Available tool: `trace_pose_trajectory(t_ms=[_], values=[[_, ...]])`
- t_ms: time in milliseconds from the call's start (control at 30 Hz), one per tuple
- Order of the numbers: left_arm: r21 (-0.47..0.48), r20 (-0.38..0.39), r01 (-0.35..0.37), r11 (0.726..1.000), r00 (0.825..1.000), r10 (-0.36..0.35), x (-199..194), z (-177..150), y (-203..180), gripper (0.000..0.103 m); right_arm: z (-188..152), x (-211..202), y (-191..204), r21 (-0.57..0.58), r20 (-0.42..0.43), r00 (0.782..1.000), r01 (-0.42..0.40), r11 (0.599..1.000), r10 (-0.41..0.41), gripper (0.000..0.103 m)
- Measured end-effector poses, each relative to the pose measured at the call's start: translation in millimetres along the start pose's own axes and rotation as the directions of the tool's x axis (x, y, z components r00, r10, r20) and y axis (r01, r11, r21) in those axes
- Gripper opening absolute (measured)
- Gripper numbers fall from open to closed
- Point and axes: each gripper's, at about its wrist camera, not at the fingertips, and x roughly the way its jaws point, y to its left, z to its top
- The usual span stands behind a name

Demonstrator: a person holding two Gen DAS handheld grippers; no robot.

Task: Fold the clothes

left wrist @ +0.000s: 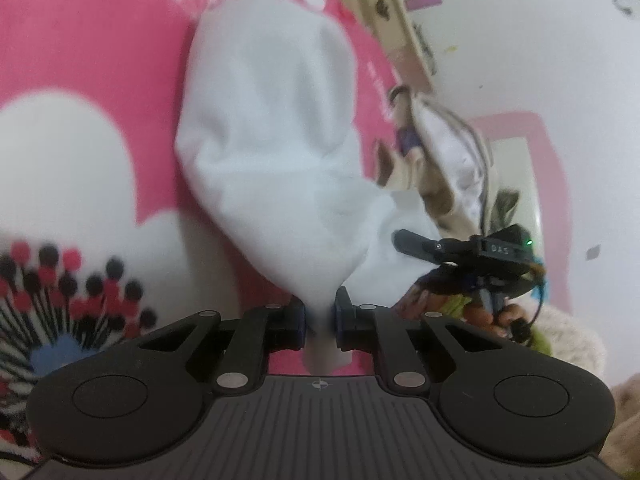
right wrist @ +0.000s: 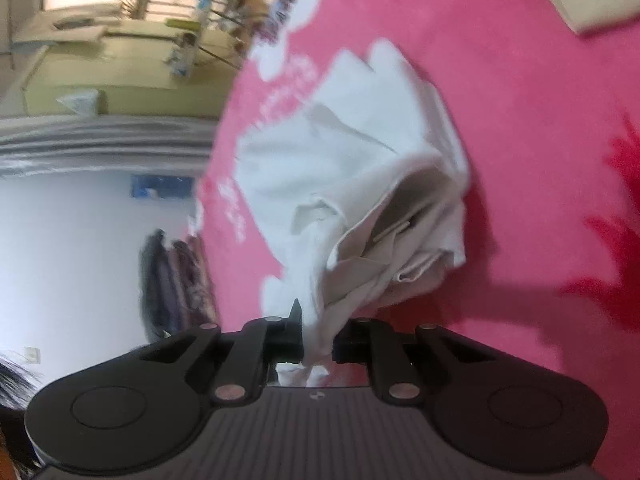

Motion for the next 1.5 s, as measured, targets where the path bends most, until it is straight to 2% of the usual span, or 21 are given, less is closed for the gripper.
trace_pose_trajectory(t_ms=[167,267,367,433,500,600,667,733,800,867,933,967,1033,1067,1100,1167,1233,1267,1333,1400,1500], values=[[-0.039,0.061,0.046,0.998,0.997,-0.044,-12.2,24.2,-1.2,0.012,22.9,5.8,9.1,0.043,0.057,0.993,-0.102,0.994,0.099,0.013],[-0.057,0.105,0.077,0.995,0.992,-0.071,-18.1,41.8,5.4,0.016,41.1,14.1,8.1,0.085,0.090,0.983,-0.166,0.982,0.159,0.014],[-0.091,0.173,0.097,0.991,0.982,-0.080,-18.7,61.9,17.7,0.020,62.2,28.8,1.5,0.135,0.132,0.965,-0.242,0.961,0.224,0.027],[-0.121,0.210,0.100,0.988,0.975,-0.074,-15.9,72.8,27.4,0.027,76.5,43.5,-4.5,0.150,0.182,0.949,-0.285,0.947,0.257,0.046],[-0.170,0.244,0.105,0.980,0.968,-0.062,-15.2,80.3,39.1,0.028,88.8,61.4,-13.7,0.183,0.218,0.929,-0.340,0.923,0.299,0.048],[-0.196,0.296,0.147,0.970,0.952,-0.085,-21.0,82.9,46.6,0.033,101.7,81.6,-24.2,0.220,0.256,0.901,-0.408,0.886,0.351,0.057],[-0.177,0.347,0.174,0.969,0.932,-0.104,-28.5,81.2,46.0,0.038,108.1,91.1,-24.6,0.201,0.266,0.891,-0.425,0.882,0.369,0.059],[-0.157,0.401,0.167,0.973,0.911,-0.092,-35.9,80.0,40.6,0.042,113.1,95.7,-23.5,0.176,0.265,0.889,-0.425,0.888,0.373,0.059],[-0.129,0.460,0.163,0.978,0.884,-0.087,-50.4,76.6,36.4,0.043,115.5,93.2,-20.1,0.141,0.277,0.889,-0.412,0.900,0.363,0.059],[-0.069,0.478,0.144,0.987,0.874,-0.094,-59.8,75.8,25.4,0.043,115.0,86.7,-16.1,0.107,0.303,0.887,-0.394,0.913,0.347,0.060],[0.010,0.457,0.103,0.995,0.884,-0.096,-64.3,73.5,12.6,0.043,106.9,69.1,-5.9,0.036,0.341,0.887,-0.344,0.938,0.313,0.061],[0.055,0.436,0.077,0.996,0.895,-0.093,-65.5,70.9,6.2,0.043,99.8,57.0,1.6,-0.016,0.362,0.887,-0.302,0.953,0.288,0.061],[0.141,0.390,0.027,0.990,0.917,-0.081,-62.2,65.5,-7.4,0.043,85.3,34.0,18.1,-0.130,0.400,0.885,-0.203,0.970,0.239,0.061],[0.181,0.366,0.005,0.983,0.928,-0.072,-57.3,62.8,-14.6,0.043,78.0,24.8,28.0,-0.194,0.417,0.887,-0.126,0.973,0.198,0.061],[0.211,0.344,-0.012,0.977,0.937,-0.063,-52.1,60.8,-20.3,0.043,72.5,18.9,36.3,-0.250,0.429,0.890,-0.047,0.967,0.154,0.061],[0.270,0.313,-0.048,0.962,0.949,-0.040,-44.3,55.9,-29.9,0.043,64.2,11.6,51.0,-0.352,0.448,0.891,0.104,0.930,0.070,0.061],[0.326,0.288,-0.090,0.941,0.958,-0.009,-38.4,49.2,-37.6,0.043,70.0,17.4,56.5,-0.410,0.427,0.904,0.202,0.889,-0.009,0.070],[0.345,0.298,-0.139,0.928,0.954,0.032,-34.2,47.7,-39.6,0.043,73.0,20.4,59.1,-0.439,0.417,0.908,0.248,0.864,-0.049,0.073],[0.378,0.325,-0.242,0.894,0.939,0.116,-25.4,45.1,-43.3,0.043,87.5,31.8,56.4,-0.452,0.381,0.922,0.248,0.856,-0.066,0.089],[0.406,0.355,-0.341,0.848,0.914,0.197,-16.7,42.5,-47.0,0.043,103.5,44.9,52.9,-0.462,0.340,0.937,0.241,0.853,-0.081,0.092],[0.407,0.384,-0.413,0.815,0.887,0.258,-5.7,48.0,-42.5,0.043,129.3,68.2,46.6,-0.478,0.255,0.962,0.209,0.853,-0.093,0.092]])
